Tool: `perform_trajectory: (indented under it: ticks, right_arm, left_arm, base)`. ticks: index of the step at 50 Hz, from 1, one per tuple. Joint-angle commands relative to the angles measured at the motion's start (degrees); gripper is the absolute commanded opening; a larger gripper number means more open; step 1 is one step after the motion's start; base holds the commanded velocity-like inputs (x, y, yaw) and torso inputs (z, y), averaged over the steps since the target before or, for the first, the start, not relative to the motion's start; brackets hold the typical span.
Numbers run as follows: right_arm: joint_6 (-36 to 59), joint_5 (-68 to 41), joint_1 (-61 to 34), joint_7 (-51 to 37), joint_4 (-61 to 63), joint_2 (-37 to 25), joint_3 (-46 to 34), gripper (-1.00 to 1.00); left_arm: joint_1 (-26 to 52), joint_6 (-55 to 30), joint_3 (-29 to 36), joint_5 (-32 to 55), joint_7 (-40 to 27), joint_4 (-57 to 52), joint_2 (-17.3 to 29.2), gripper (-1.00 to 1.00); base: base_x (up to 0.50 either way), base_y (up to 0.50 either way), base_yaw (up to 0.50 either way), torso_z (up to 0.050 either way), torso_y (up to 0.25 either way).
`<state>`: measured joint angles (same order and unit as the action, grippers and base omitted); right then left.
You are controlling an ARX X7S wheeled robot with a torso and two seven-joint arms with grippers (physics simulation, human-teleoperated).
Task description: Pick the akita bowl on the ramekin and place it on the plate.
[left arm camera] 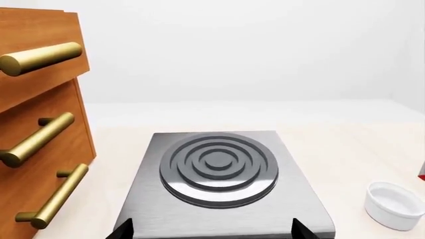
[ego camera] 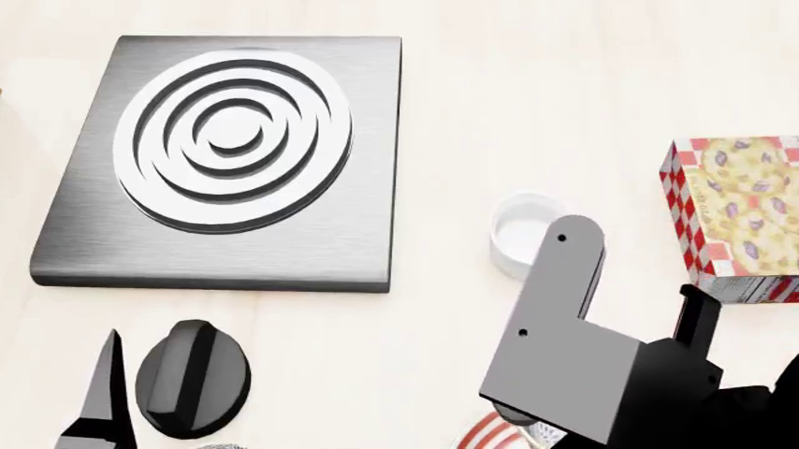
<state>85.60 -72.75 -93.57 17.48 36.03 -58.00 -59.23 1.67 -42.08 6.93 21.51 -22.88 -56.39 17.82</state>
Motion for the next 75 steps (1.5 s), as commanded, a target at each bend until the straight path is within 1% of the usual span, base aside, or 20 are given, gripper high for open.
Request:
perform_trajectory:
  ticks: [1, 21, 27, 46, 68, 75]
  right_arm:
    - [-2.04, -3.02, 1.80, -3.29, 1.14, -1.32, 0.19, -1.00]
    - [-7.39, -1.33, 7.75, -5.40, 1.86, -2.87, -1.86, -1.00]
    - [-10.45, 0.70, 10.70, -5.82, 1.69, -3.15, -2.77, -1.00]
    - [-13.82, 2.18, 14.70, -7.01, 1.91, -5.01, -4.09, -1.00]
    - [-18.85, 4.41, 19.40, -8.32, 1.43, -5.73, -5.36, -1.00]
    - [-18.63, 6.52, 19.10, -8.16, 0.64, -6.43, -5.79, -1.00]
  left_arm:
    - [-1.44, 4.62, 0.29, -0.44, 1.78, 0.78, 0.08, 1.00]
    - [-1.45, 5.14, 1.05, -0.16, 1.02, 0.86, 0.78, 1.00]
    - [-1.54, 5.56, 1.42, -0.31, 0.89, 1.15, 1.00, 1.00]
    - [-1.34, 5.92, 1.91, 0.04, 0.30, 1.57, 1.49, 1.00]
    - [-1.33, 6.58, 2.24, 0.67, -0.57, 1.86, 2.23, 1.00]
    - [-1.30, 6.85, 2.82, 0.64, -0.93, 2.00, 2.55, 1.00]
  base:
    - [0.00, 0.00, 0.00, 0.000, 0.000]
    - [0.00, 0.00, 0.00, 0.000, 0.000]
    - [0.00, 0.00, 0.00, 0.000, 0.000]
    - [0.00, 0.00, 0.00, 0.000, 0.001]
    - [0.00, 0.00, 0.00, 0.000, 0.000]
    - [0.00, 0.00, 0.00, 0.000, 0.000]
